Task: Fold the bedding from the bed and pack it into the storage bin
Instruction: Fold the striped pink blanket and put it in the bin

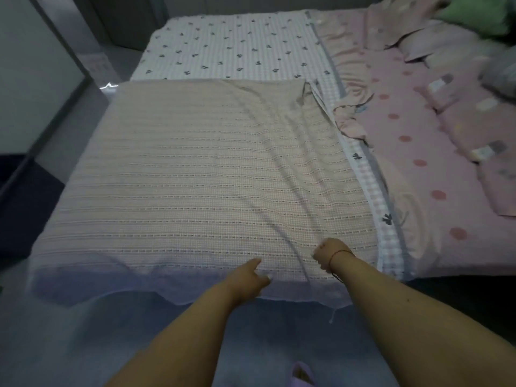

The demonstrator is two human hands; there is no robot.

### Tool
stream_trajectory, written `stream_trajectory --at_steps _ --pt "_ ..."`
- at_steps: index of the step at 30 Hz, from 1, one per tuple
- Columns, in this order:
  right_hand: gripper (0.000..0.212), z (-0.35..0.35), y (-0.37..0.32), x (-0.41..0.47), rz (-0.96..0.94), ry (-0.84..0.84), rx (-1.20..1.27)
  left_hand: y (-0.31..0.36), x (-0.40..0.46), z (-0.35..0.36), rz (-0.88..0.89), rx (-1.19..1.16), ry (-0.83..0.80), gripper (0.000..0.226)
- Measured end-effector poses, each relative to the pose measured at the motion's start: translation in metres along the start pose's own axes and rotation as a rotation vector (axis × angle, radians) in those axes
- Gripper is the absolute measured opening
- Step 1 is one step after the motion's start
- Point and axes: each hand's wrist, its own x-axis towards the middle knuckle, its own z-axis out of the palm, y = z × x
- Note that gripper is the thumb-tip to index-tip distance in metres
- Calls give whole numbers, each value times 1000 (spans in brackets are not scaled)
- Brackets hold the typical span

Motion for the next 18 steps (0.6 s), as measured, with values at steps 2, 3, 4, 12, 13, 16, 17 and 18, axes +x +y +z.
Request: stream_trajectory --at_steps 2,3,4,12,13,16,17,18 --pt "15 10 -25 -4 -59 -23 -49 -7 -9 -17 1 -75 31 61" --pt "8 14 -31 -4 -82 -37 -44 -9 -11 -22 6 -95 39 57" --pt "11 19 -41 -6 -107 -45 -49 -12 -14 -28 7 -116 53 55" --pt "25 63 -132 -44 -155 -78 109 -64 -44 -97 -31 -337 168 49" --pt "23 72 -144 -50 -156 -99 165 -75 -50 -108 -36 -350 190 48" --pt "30 104 -178 -67 -182 -112 274 -113 -70 -144 -51 -358 250 45" --pt "33 117 -192 -72 -193 -115 299 -128 -79 -157 -53 -361 267 44" --pt "35 130 -205 -81 -196 -125 319 -144 -88 -171 -55 -361 289 42"
